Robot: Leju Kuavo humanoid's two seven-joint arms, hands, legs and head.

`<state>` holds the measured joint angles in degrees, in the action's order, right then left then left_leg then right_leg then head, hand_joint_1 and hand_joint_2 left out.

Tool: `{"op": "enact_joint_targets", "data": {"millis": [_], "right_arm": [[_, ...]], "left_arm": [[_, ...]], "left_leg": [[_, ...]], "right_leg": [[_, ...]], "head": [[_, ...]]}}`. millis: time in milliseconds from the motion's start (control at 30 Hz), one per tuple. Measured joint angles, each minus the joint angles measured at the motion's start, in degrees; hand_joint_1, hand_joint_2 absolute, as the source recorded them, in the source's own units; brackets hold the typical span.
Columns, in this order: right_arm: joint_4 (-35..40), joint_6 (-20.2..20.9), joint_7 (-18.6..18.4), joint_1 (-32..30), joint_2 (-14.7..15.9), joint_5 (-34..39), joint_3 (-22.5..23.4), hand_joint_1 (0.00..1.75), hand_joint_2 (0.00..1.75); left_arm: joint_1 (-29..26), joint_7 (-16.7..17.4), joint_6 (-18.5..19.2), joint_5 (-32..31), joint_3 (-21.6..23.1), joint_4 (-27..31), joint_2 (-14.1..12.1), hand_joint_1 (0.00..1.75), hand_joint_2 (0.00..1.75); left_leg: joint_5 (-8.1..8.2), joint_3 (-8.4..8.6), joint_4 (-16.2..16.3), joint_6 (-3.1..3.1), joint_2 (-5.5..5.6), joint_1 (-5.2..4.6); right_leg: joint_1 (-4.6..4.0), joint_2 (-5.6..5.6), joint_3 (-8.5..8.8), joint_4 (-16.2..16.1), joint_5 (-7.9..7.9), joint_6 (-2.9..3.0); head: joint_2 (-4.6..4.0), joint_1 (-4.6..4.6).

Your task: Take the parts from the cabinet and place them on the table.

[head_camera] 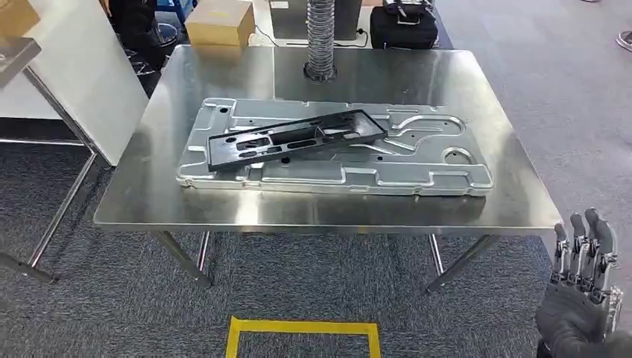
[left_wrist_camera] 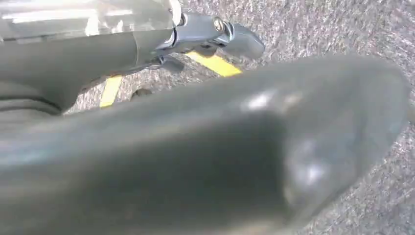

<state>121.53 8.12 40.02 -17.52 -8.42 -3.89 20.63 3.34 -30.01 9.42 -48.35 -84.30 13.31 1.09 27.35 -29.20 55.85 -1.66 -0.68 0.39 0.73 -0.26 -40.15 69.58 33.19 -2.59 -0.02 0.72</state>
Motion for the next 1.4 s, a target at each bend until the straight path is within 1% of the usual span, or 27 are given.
{"op": "enact_joint_targets", "data": {"millis": [33, 100, 167, 200, 233, 267, 367, 400, 433, 500, 533, 600, 667, 700, 733, 767, 867, 900, 1000, 1033, 1067, 1100, 1167, 1200, 1267, 1367, 1400], "right_arm": [[-1.1, -1.9, 0.0, -0.6, 0.2, -0.7, -0.1, 0.0, 0.0], [-3.8, -3.4, 0.0, -1.8, 0.2, -2.0, -0.1, 0.0, 0.0], [-7.5, -4.0, -0.1, -2.9, -0.1, -4.6, 0.4, 0.0, 0.0], [-8.8, -4.0, -0.1, -3.2, -0.4, -5.9, 0.8, 0.0, 0.0], [-10.3, -4.1, -0.1, -3.2, -0.9, -8.1, 1.6, 0.0, 0.0], [-12.3, -4.1, -0.1, -3.1, -1.7, -10.5, 2.8, 0.0, 0.0], [-17.1, -5.2, -0.1, -3.5, -3.0, -14.3, 5.4, 0.0, 0.0], [-18.9, -6.0, -0.1, -3.2, -3.5, -16.4, 6.0, 0.0, 0.0], [-22.2, -6.9, 0.0, -2.4, -3.8, -19.8, 7.1, 0.0, 0.0], [-33.0, -10.7, -0.2, 0.2, -3.8, -28.1, 10.6, 0.0, 0.0], [-41.5, -13.8, -0.3, 2.2, -3.2, -32.8, 13.1, 0.0, 0.0], [-54.1, -18.9, -0.4, 4.4, -1.9, -36.9, 16.2, 0.0, 0.0], [-62.6, -20.4, -0.4, 5.9, -1.1, -37.6, 18.4, 0.0, 0.0], [-65.7, -20.4, -0.3, 6.6, -0.7, -37.7, 19.2, 0.0, 0.0], [-68.6, -20.5, -0.2, 7.2, -0.4, -37.8, 19.7, 0.0, 0.0], [-70.7, -20.6, -0.2, 7.7, 0.0, -37.8, 20.3, 0.0, 0.0], [-76.5, -21.4, -0.2, 9.0, 0.6, -38.3, 21.5, 0.0, 0.0], [-79.2, -22.5, -1.5, 9.8, 1.4, -39.3, 22.1, 0.0, 0.0], [-90.6, -25.4, -9.7, 12.1, 3.1, -42.8, 23.9, 0.0, 0.0], [-93.3, -25.4, -11.5, 12.6, 3.4, -43.9, 24.0, 0.0, 0.0], [-95.6, -25.2, -13.4, 13.1, 3.5, -45.2, 24.0, 0.0, 0.0], [-97.9, -24.6, -15.2, 13.6, 3.8, -46.8, 24.0, 0.0, 0.0], [-101.0, -22.6, -17.5, 14.5, 4.0, -49.1, 23.5, 0.0, 0.0], [-102.2, -22.0, -18.0, 15.1, 4.0, -49.8, 23.2, 0.0, 0.0], [-103.8, -21.4, -18.7, 16.3, 4.4, -50.9, 22.6, 0.0, 0.0], [-105.8, -20.8, -19.7, 17.4, 4.9, -51.9, 22.0, 0.0, 0.0], [-106.6, -20.2, -20.1, 17.4, 5.0, -52.2, 21.8, 0.0, 0.0]], "left_arm": [[0.0, 0.0, 0.0, -0.2, 0.0, 0.0, 0.0, 0.0, 0.0], [-0.1, 0.0, 0.1, -0.5, 0.0, 0.0, 0.1, 0.0, 0.0], [-0.1, 0.0, 0.2, -0.9, 0.0, 0.0, 0.4, 0.0, 0.0], [-0.1, 0.0, 0.3, -1.1, 0.0, 0.0, 0.5, 0.0, 0.0], [-0.2, 0.1, 0.3, -1.1, 0.0, 0.0, 0.6, 0.0, 0.0], [-0.2, 0.2, 0.4, -1.2, 0.0, 0.0, 0.7, 0.0, 0.0], [-0.3, 0.5, 0.4, -1.3, 0.0, 0.0, 0.7, 0.0, 0.0], [-0.3, 0.6, 0.4, -1.3, 0.0, 0.0, 0.7, 0.0, 0.0], [-0.4, 0.6, 0.5, -1.3, 0.0, 0.0, 0.7, 0.0, 0.0], [-0.4, 0.3, 0.8, -1.4, 0.0, 0.0, 0.7, 0.0, 0.0], [-0.4, 0.1, 0.9, -1.5, 0.0, 0.0, 0.7, 0.0, 0.0], [-0.4, -0.2, 1.0, -1.6, 0.0, 0.0, 0.7, 0.0, 0.0], [-0.5, -0.2, 1.1, -1.8, 0.0, 0.0, 0.7, 0.0, 0.0], [-0.4, -0.2, 1.1, -1.8, 0.0, 0.0, 0.7, 0.0, 0.0], [-0.1, -0.3, 1.1, -1.8, 0.0, 0.0, 0.7, 0.0, 0.0], [0.1, -0.3, 1.1, -1.8, 0.0, 0.0, 0.7, 0.0, 0.0], [0.0, -0.4, 1.2, -1.9, 0.1, 0.0, 0.7, 0.0, 0.0], [0.0, -0.5, 1.2, -2.1, 0.1, 0.0, 1.0, 0.0, 0.0], [0.0, -0.7, 1.7, -2.9, 0.1, 0.0, 1.0, 0.0, 0.0], [-0.1, -0.8, 1.8, -3.2, 0.2, 0.0, 1.0, 0.0, 0.0], [-0.1, -0.9, 1.9, -3.3, 0.2, 0.0, 1.0, 0.0, 0.0], [0.0, -0.9, 1.9, -3.4, 0.2, 0.0, 1.0, 0.0, 0.0], [0.0, -0.9, 1.9, -3.7, 0.2, 0.0, 1.0, 0.0, 0.0], [0.1, -0.9, 1.9, -3.8, 0.3, 0.0, 1.0, 0.0, 0.0], [0.2, -1.0, 1.9, -3.8, 0.5, 0.0, 1.0, 0.0, 0.0], [0.3, -1.1, 2.0, -3.8, 0.5, 0.0, 0.9, 0.0, 0.0], [0.1, -1.2, 2.0, -3.8, 0.5, 0.0, 0.8, 0.0, 0.0]], "left_leg": [[-0.65, -0.95, 0.1, 0.03, -0.01, -0.05], [-1.75, -2.7, 0.6, 0.21, -0.01, -0.07], [-2.9, -4.7, 1.1, 0.49, 0.04, -0.12], [-3.38, -5.14, 1.3, 0.66, 0.05, -0.15], [-3.75, -5.47, 1.3, 1.06, 0.09, -0.41], [-4.36, -5.46, 1.1, 1.43, 0.04, -0.3], [-6.0, -5.76, 0.5, 2.59, 0.11, -0.2], [-4.27, -6.05, 1.3, 2.77, 0.28, 0.08], [-0.8, -6.8, 3.5, 2.87, 0.31, 0.08], [5.85, -8.78, 11.6, 3.0, 0.32, 0.18], [7.77, -9.59, 16.0, 3.09, 0.34, 0.17], [5.33, -8.63, 19.2, 3.21, 0.33, 0.18], [0.59, -3.58, 13.8, 3.0, 0.33, 0.19], [0.56, 0.26, 8.7, 2.69, 0.39, 0.17], [3.74, 4.64, 2.1, 2.32, 0.52, -0.11], [5.09, 6.18, -1.3, 2.03, 0.45, -0.24], [3.66, 4.91, -0.9, 0.75, 0.33, -0.49], [2.58, 4.22, -1.3, 0.19, -0.17, -0.02], [0.09, 1.17, -1.3, -0.56, -0.2, -0.13], [-0.7, 0.07, -1.2, -0.51, -0.21, -0.18], [-1.45, -1.03, -0.9, -0.37, -0.22, -0.18], [-2.17, -2.12, -0.6, -0.22, -0.3, -0.16], [-3.33, -4.61, 0.2, 0.13, -0.38, -0.12], [-3.93, -5.61, 0.7, 0.34, -0.37, -0.13], [-4.83, -6.5, 1.5, 0.98, -0.35, -0.43], [-7.01, -6.82, 0.8, 2.01, -0.62, -0.09], [-7.04, -7.23, 0.8, 2.42, -0.48, -0.08]], "right_leg": [[0.06, 0.0, -0.53, 4.0, 1.36, -0.14], [0.08, 0.0, 1.2, 5.2, -1.05, -0.11], [0.04, 0.0, 7.8, -3.1, -5.1, 0.46], [-0.06, 0.03, 11.88, -8.7, -4.74, 0.92], [-0.49, 0.01, 14.96, -13.9, -2.55, 1.4], [-0.55, -0.02, 15.61, -15.2, -2.32, 1.43], [-0.68, -0.03, 14.45, -15.6, -4.01, 2.54], [-0.38, -0.46, 14.01, -15.8, -4.75, 2.94], [-0.41, -0.28, 13.22, -15.9, -5.39, 3.51], [-0.64, -0.28, 11.64, -15.8, -6.7, 3.67], [-0.76, -0.38, 10.67, -15.7, -7.43, 3.64], [-0.84, -0.64, 8.48, -15.1, -8.67, 3.41], [-0.82, -0.71, 6.12, -13.9, -9.59, 3.18], [-0.83, -0.62, 5.21, -13.3, -9.99, 3.03], [-1.07, -0.54, 4.53, -12.7, -10.38, 2.71], [-1.05, -0.52, 4.34, -12.5, -10.79, 2.37], [-0.91, -0.5, 4.26, -13.2, -12.77, 1.38], [-0.63, -0.19, 3.84, -12.9, -12.41, 1.16], [-0.14, 0.07, 1.45, -3.5, -0.77, -0.04], [-0.04, 0.07, 0.76, 1.1, 1.58, -0.31], [0.04, 0.07, 0.58, 4.3, 1.62, -0.48], [0.13, 0.06, 1.35, 5.5, -0.21, -0.58], [0.36, 0.06, 6.12, 1.1, -4.84, -0.56], [0.46, 0.07, 9.92, -3.7, -5.3, -0.44], [0.09, 0.19, 18.18, -15.8, -1.16, 0.26], [-0.48, 0.12, 17.04, -15.8, -1.83, 1.65], [0.06, -0.18, 16.31, -16.2, -2.98, 2.33]], "head": [[0.0, 0.04], [0.0, 0.0], [0.0, 0.0], [0.02, 0.0], [0.0, -0.02], [0.02, -0.22], [0.0, -0.15], [0.0, -0.13], [0.0, -0.3], [0.0, -0.48], [0.0, -0.5], [0.0, -0.48], [0.0, -0.48], [0.0, -0.48], [0.02, -0.48], [0.02, -0.37], [0.0, -0.46], [0.0, -0.75], [0.0, -0.28], [0.0, -0.35], [0.0, -0.28], [0.0, -0.31], [0.0, -0.33], [0.0, -0.33], [0.0, -0.42], [0.0, -0.57], [0.0, -0.44]]}}
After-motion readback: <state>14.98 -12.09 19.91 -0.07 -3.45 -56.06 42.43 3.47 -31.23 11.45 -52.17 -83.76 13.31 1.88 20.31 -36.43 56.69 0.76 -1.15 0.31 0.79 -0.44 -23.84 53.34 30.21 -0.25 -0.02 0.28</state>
